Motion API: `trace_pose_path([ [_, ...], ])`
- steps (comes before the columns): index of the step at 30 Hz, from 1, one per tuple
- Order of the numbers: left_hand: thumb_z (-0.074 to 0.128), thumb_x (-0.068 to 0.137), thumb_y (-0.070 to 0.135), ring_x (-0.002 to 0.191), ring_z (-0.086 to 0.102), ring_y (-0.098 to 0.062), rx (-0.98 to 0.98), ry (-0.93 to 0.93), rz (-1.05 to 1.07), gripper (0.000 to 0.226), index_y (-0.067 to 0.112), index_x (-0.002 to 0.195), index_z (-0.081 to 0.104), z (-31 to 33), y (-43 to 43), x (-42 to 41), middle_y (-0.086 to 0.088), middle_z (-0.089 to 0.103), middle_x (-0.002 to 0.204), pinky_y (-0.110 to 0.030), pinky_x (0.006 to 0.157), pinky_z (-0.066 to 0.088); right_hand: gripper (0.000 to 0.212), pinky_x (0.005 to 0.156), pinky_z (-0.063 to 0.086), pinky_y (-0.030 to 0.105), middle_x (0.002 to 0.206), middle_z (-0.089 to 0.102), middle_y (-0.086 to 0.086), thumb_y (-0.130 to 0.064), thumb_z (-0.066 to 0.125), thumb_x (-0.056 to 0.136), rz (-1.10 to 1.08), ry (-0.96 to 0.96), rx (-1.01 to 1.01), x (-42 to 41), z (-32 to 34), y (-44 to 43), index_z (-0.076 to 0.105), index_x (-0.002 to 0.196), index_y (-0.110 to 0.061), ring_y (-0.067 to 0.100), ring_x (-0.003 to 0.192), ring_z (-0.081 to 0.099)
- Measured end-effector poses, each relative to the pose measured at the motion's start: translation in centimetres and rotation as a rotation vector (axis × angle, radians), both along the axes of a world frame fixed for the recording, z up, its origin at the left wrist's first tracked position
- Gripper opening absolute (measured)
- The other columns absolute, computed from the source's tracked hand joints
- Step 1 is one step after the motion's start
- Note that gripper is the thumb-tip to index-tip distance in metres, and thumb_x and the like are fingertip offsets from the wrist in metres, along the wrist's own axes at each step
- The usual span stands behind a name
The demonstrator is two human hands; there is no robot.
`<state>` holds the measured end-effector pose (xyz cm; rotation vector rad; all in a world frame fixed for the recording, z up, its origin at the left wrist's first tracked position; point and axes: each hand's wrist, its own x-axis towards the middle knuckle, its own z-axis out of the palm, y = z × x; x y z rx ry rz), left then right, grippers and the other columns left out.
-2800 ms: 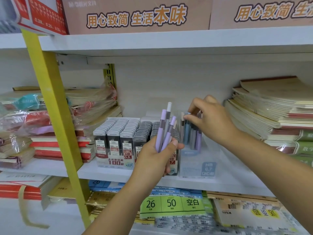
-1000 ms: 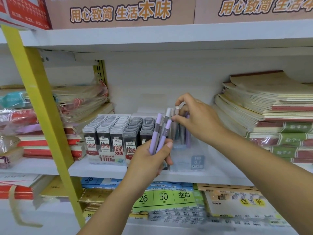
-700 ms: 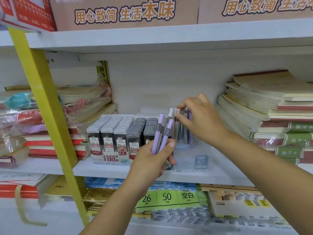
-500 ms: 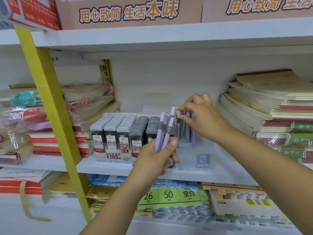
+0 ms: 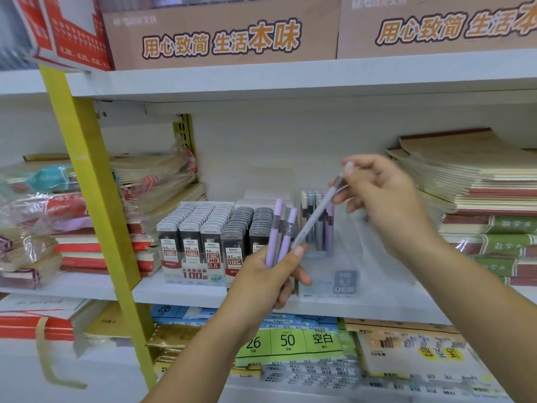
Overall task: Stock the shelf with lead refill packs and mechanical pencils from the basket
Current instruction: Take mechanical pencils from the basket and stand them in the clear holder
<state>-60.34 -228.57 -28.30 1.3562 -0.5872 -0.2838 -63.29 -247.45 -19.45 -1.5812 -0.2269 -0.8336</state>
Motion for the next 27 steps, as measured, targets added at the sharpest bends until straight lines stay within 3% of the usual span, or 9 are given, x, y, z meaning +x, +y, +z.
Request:
trace_pose_path([
  [3, 0.067, 0.092, 0.036, 0.041, 0.038, -0.007, 0.013, -0.012, 0.098, 0.010, 0.034, 0.093, 0.076, -0.2, 0.1, 0.3, 0.000, 0.059, 0.061, -0.018, 0.040, 0.032, 0.011, 0.053, 0.050, 0.021, 0.081, 0.072, -0.001, -0.018, 0.054, 0.098, -0.142, -0.113, -0.129, -0.6, 0.8, -2.2, 0.056, 0.097, -0.029, 0.017, 0.065, 0.068],
  [7, 0.067, 0.094, 0.031, 0.041, 0.035, -0.005, 0.035, -0.015, 0.151, 0.013, 0.037, 0.087, 0.076, 0.0, -0.4, 0.2, 0.012, 0.044, 0.052, -0.017, 0.040, 0.032, 0.017, 0.061, 0.050, 0.024, 0.082, 0.069, -0.003, -0.020, 0.058, 0.096, -0.215, -0.014, -0.439, -0.2, -0.4, -2.5, 0.055, 0.092, -0.036, 0.012, 0.069, 0.069],
  [11, 0.058, 0.099, 0.023, 0.043, 0.031, -0.007, 0.013, 0.019, 0.142, 0.026, 0.036, 0.088, 0.077, -0.1, -0.9, 0.2, 0.009, 0.040, 0.054, -0.018, 0.039, 0.027, 0.006, 0.074, 0.057, 0.040, 0.085, 0.068, -0.009, -0.026, 0.060, 0.094, -0.280, 0.083, -0.691, 0.5, -2.0, -1.8, 0.058, 0.098, -0.029, 0.010, 0.077, 0.067],
  [20, 0.062, 0.097, 0.030, 0.045, 0.036, -0.007, 0.031, 0.008, 0.130, 0.018, 0.039, 0.094, 0.077, -0.4, -0.8, 0.4, 0.005, 0.047, 0.059, -0.020, 0.042, 0.031, 0.011, 0.073, 0.057, 0.040, 0.077, 0.068, -0.007, -0.026, 0.068, 0.089, -0.266, 0.105, -0.663, 1.3, -2.0, -1.6, 0.059, 0.094, -0.023, 0.010, 0.072, 0.067],
  [24, 0.068, 0.093, 0.032, 0.046, 0.036, -0.009, 0.044, 0.007, 0.117, 0.012, 0.036, 0.087, 0.077, -0.5, -0.6, 0.5, 0.006, 0.047, 0.057, -0.020, 0.043, 0.033, 0.019, 0.063, 0.053, 0.030, 0.070, 0.066, -0.007, -0.030, 0.072, 0.085, -0.362, 0.073, -0.742, 2.0, -2.4, -1.4, 0.053, 0.090, -0.031, 0.006, 0.066, 0.063],
  [27, 0.074, 0.083, 0.040, 0.046, 0.033, -0.010, 0.032, 0.002, 0.088, 0.008, 0.033, 0.079, 0.075, -0.3, -0.4, 0.4, 0.004, 0.044, 0.057, -0.020, 0.042, 0.031, 0.016, 0.057, 0.040, 0.025, 0.074, 0.056, -0.010, -0.029, 0.073, 0.083, -0.475, 0.040, -0.918, 2.5, -3.0, -1.6, 0.058, 0.086, -0.024, 0.011, 0.067, 0.053],
])
